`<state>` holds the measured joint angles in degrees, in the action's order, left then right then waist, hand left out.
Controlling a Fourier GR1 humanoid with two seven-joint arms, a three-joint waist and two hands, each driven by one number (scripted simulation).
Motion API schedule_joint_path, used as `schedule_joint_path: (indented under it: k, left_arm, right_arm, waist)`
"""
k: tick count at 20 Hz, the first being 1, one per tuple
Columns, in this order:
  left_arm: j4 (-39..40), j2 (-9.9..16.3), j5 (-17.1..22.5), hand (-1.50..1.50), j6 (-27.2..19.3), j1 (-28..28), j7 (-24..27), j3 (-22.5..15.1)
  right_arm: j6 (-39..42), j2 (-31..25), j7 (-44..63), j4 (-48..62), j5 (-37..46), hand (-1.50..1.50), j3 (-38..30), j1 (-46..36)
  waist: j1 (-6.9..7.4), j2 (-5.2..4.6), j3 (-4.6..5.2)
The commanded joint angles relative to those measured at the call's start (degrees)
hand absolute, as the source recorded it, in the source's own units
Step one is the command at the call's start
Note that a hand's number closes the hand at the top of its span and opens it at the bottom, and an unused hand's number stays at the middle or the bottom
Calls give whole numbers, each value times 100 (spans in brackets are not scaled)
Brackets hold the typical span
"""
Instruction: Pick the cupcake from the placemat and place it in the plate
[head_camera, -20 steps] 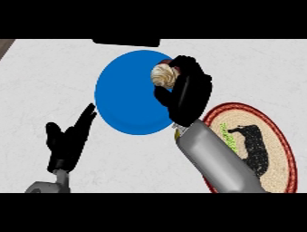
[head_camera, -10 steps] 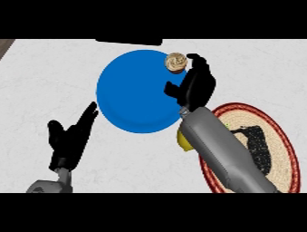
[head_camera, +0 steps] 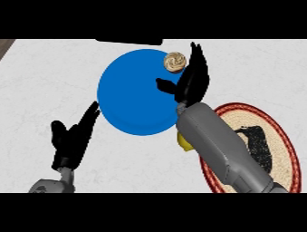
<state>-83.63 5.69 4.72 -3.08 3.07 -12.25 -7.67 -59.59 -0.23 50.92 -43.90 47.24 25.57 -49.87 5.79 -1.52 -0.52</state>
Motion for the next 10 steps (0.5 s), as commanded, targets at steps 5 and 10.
schedule_joint_path:
  k: [5,10]
  left_arm:
    - [117,72,163,0,129,-122,-250,110]
    - [382,51,139,0,99,-336,258,284]
  right_arm:
    - [-1748,21,-699,-210,-1045,-150,62,154]
    - [-1577,21,-1440,-1484,-1989,-150,494,937]
  waist:
    - [-122,21,37]
    - [-414,90,41]
